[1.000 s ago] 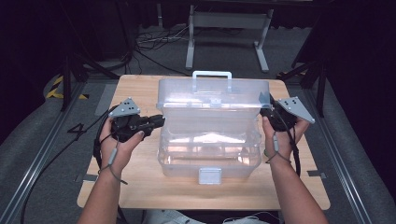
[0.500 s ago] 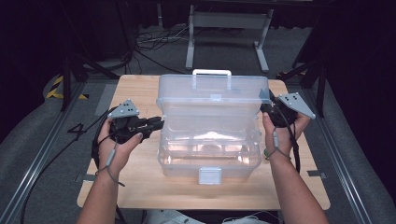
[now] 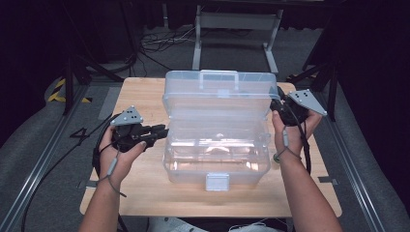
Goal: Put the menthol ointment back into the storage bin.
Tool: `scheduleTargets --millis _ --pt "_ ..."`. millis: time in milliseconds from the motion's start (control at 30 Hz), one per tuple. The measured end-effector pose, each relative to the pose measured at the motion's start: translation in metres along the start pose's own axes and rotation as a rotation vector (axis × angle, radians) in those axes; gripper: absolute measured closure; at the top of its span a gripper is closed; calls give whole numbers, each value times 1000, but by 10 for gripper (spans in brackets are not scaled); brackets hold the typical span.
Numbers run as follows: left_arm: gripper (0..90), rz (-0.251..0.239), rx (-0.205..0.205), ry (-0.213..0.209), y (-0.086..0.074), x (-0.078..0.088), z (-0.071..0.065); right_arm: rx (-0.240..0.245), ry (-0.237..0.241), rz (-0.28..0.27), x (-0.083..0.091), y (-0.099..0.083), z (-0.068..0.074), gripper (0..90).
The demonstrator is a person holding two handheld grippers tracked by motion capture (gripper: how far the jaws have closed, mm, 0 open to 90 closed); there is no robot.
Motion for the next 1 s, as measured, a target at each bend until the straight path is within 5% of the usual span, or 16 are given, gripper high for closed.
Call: scheduleTargets --millis 600,1000 --pt "736 67 -24 -72 -23 6 -20 2 -7 68 -26 1 -8 837" --pt "711 159 -31 -199 -56 -10 -32 -16 5 87 -35 3 -9 833"
Point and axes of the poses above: each handheld gripper's, and its own axes: x roughly backward along the jaws, y roughly out of its top, z roughly to its left, the point moved 9 cm from there along -x, roughly forward along the jaws, and after that the axes turned 1 degree about -x, right-handed, at the moved point
